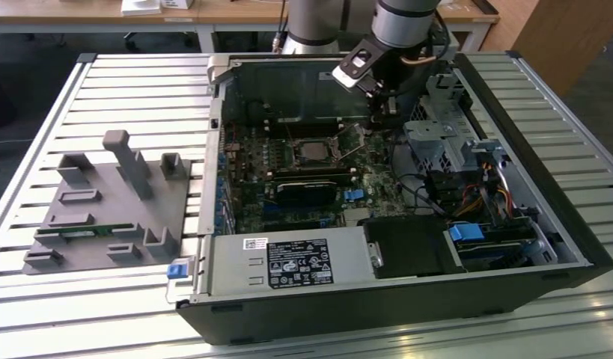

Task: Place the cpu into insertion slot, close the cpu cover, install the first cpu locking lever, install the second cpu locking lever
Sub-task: 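Close the cpu cover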

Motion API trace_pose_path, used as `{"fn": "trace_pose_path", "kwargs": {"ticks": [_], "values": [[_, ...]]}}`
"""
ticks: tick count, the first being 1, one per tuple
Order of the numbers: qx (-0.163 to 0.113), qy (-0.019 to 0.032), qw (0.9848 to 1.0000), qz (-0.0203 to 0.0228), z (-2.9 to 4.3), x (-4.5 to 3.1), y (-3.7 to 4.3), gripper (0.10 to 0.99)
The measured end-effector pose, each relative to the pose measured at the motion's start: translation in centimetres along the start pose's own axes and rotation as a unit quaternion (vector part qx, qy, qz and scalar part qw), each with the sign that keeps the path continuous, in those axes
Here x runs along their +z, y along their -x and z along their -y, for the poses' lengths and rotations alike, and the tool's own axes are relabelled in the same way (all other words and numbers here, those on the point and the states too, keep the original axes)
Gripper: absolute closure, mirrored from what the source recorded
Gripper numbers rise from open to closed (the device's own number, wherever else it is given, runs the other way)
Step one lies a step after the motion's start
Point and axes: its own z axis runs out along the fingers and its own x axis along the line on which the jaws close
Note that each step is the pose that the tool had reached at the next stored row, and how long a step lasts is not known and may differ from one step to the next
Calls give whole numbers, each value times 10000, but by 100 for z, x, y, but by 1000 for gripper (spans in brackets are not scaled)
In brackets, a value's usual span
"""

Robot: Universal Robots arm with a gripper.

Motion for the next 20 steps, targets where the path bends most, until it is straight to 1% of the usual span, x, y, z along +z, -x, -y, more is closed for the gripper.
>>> {"fn": "trace_pose_path", "kwargs": {"ticks": [3, 8, 10, 17, 20], "values": [[0, -1, 10000, 3, -13, 18, -2, 969], [0, -1, 10000, 5, -13, 80, 0, 969], [-1, -1, 10000, 6, -9, 90, 1, 969], [0, -2, 10000, 6, 68, 98, 3, 969], [-1, -1, 10000, 5, 90, 99, 3, 969]]}}
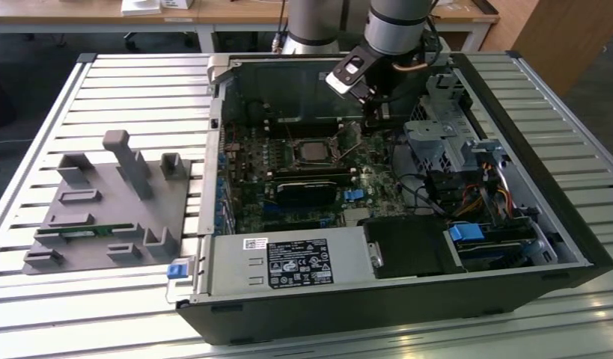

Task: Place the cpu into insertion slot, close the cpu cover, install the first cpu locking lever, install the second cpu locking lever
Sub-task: 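Close the cpu cover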

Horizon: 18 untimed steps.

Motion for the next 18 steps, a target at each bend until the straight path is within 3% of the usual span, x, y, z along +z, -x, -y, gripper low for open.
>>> {"fn": "trace_pose_path", "kwargs": {"ticks": [18], "values": [[0, 0, 10000, 1, 67, 0, 0, 969]]}}
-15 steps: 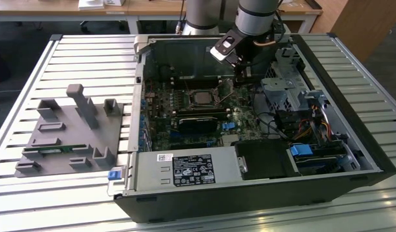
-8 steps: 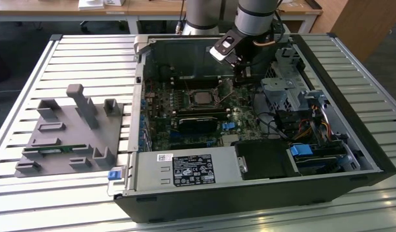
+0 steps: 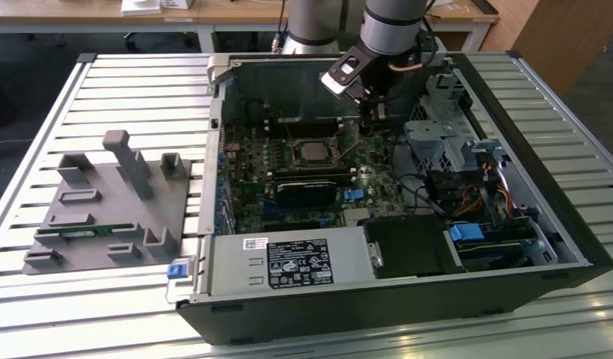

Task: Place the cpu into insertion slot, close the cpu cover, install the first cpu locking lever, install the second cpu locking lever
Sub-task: 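Close the cpu cover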

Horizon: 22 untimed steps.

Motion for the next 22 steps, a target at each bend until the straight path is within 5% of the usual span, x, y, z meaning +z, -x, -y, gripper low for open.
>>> {"fn": "trace_pose_path", "kwargs": {"ticks": [22], "values": [[0, 0, 10000, 0, 213, -1, 3, 969]]}}
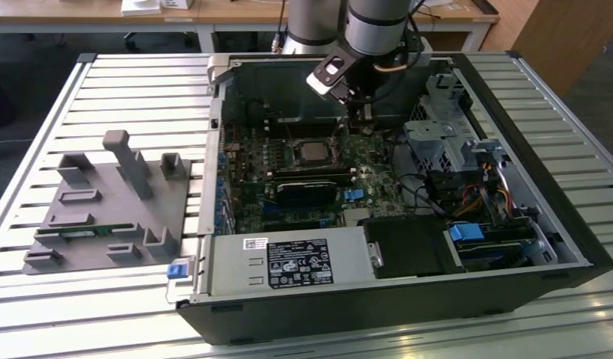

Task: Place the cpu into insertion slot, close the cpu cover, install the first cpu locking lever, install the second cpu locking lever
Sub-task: 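Close the cpu cover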

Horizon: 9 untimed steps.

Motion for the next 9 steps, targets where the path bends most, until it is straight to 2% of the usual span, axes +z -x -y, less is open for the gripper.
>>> {"fn": "trace_pose_path", "kwargs": {"ticks": [9], "values": [[0, 0, 10000, 0, 71, 0, 0, 969]]}}
